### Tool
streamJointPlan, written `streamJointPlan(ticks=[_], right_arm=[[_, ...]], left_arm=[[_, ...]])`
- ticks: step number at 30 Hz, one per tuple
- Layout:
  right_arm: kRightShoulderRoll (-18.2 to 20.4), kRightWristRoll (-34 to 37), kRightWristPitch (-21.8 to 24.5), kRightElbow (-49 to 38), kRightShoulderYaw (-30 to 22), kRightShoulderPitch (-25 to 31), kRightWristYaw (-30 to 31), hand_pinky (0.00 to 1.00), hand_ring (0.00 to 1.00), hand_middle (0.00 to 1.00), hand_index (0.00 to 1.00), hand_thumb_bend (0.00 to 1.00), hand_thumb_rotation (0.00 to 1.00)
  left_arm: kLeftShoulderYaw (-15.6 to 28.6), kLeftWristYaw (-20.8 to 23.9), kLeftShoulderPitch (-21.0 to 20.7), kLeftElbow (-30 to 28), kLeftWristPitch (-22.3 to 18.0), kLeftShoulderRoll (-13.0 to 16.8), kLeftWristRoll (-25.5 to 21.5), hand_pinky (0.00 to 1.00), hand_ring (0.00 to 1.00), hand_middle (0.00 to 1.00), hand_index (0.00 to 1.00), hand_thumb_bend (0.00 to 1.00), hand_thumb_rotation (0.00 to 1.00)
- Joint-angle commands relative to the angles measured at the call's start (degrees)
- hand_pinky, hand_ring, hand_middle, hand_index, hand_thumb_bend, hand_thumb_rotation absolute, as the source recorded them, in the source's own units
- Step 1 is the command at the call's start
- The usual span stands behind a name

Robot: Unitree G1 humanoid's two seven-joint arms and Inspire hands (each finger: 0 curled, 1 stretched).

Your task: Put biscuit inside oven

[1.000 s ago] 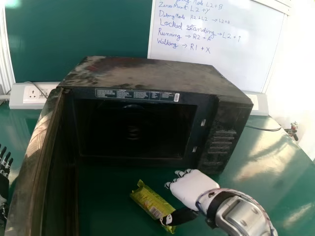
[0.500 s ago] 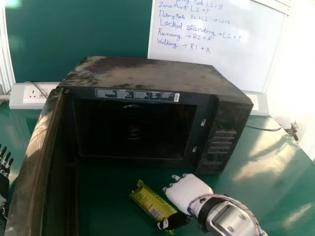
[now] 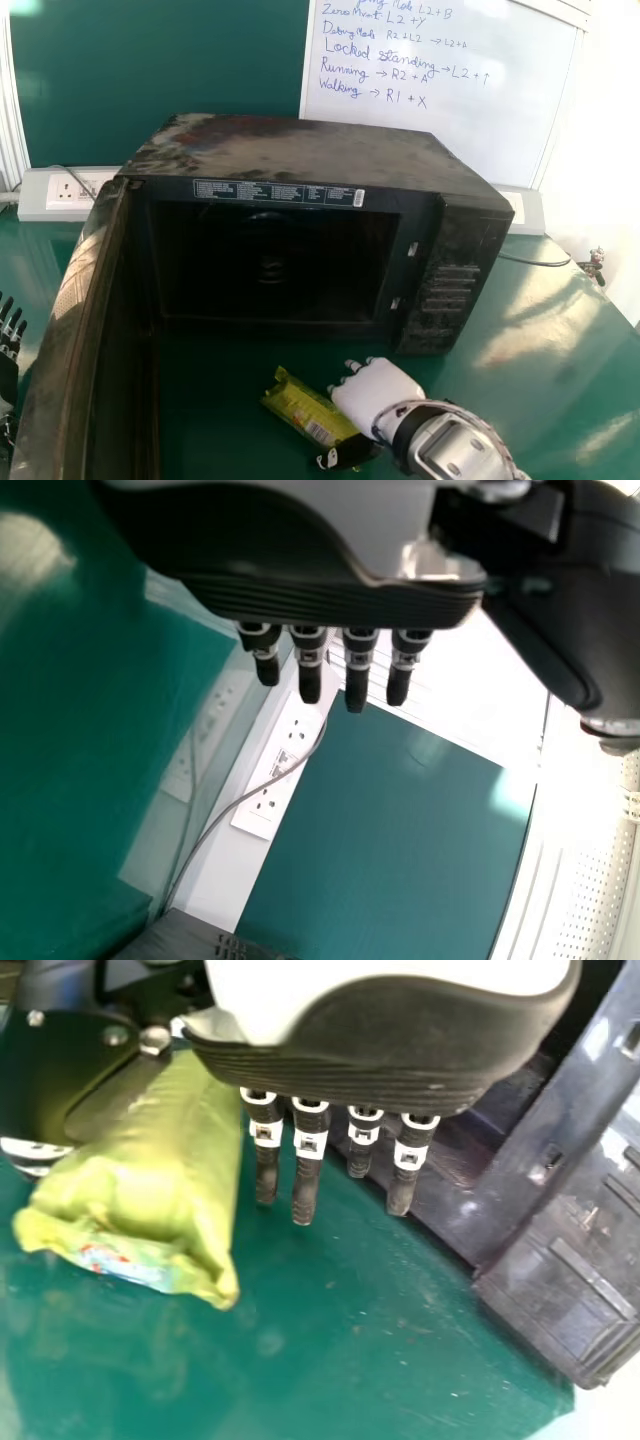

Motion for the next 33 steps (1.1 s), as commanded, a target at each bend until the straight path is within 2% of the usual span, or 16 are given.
streamJointPlan(ticks=[1,13,20,28,33], right_arm=[[0.49,-0.53,-0.34,0.66,0.26,0.74,-1.08,0.85,0.8,0.82,0.86,1.0,0.71],[3.36,-10.17,-0.02,2.03,2.26,3.61,-7.1,0.83,0.78,0.81,0.85,1.0,0.75],[4.46,-11.07,-0.05,3.57,3.12,2.96,-4.61,0.84,0.8,0.83,0.86,1.0,0.7],[6.64,-11.54,1.9,6.06,4.26,0.51,1.61,0.89,0.84,0.87,0.9,1.0,0.69],[7.45,-10.18,3.72,6.5,3.75,0.73,1.9,0.92,0.86,0.87,0.9,1.0,0.59]], left_arm=[[-0.73,-0.42,1.33,2.17,0.26,-2.5,-0.15,1.0,0.93,0.95,0.98,0.2,0.0],[-0.77,-0.45,1.37,2.0,0.22,-2.53,-0.18,1.0,0.93,0.95,1.0,0.2,0.0],[-0.94,0.12,1.78,1.13,0.35,-2.76,0.06,1.0,0.93,0.95,0.99,0.19,0.0],[-0.88,-0.05,1.98,0.99,0.52,-2.68,-0.11,1.0,0.93,0.95,1.0,0.2,0.0],[-0.82,0.04,1.92,1.1,0.71,-2.57,-0.05,1.0,0.94,0.95,1.0,0.2,0.0]])
